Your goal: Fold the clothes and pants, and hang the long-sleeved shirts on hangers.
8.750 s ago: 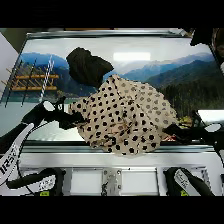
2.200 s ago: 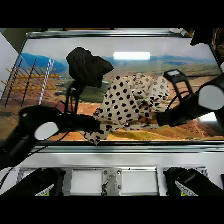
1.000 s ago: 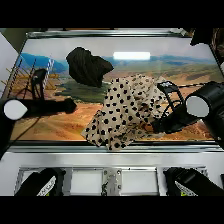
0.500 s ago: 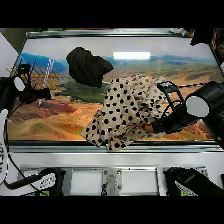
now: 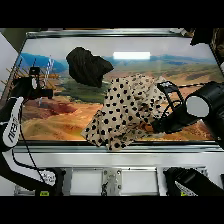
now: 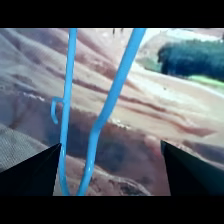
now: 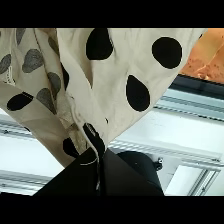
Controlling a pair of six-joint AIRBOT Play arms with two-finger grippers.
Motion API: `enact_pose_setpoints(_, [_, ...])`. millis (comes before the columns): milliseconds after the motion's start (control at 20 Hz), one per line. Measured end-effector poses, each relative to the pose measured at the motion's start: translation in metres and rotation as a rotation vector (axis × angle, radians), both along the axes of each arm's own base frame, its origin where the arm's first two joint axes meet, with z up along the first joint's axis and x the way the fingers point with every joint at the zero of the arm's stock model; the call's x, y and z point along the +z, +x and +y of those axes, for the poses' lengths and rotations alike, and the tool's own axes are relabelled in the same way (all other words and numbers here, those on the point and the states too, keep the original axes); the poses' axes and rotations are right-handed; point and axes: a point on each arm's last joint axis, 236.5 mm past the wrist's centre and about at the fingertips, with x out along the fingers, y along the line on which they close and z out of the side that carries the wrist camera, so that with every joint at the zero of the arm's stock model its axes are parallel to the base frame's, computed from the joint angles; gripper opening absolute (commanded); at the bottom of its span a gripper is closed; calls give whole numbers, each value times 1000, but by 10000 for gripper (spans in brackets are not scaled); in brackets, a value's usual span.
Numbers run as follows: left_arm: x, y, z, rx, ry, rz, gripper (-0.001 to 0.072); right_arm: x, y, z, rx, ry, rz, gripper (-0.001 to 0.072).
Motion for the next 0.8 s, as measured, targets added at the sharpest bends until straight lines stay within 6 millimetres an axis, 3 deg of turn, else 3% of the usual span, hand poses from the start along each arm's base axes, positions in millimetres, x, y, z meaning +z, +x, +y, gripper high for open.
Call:
enact_pose_setpoints(250, [-17,16,22,-1,68,62,718,0,0,0,0,0,-1,20])
enact_pose_setpoints(550, [-31,20,38,6,95,83,717,0,0,0,0,-2,-1,20])
enact_pose_setpoints(600, [-33,21,39,5,96,80,667,0,0,0,0,-2,-1,20])
enact_pose_setpoints(700, [-35,24,39,0,96,70,395,0,0,0,0,-2,-1,20])
enact_pose_setpoints(800, [-38,23,39,1,94,75,203,0,0,0,0,-2,-1,20])
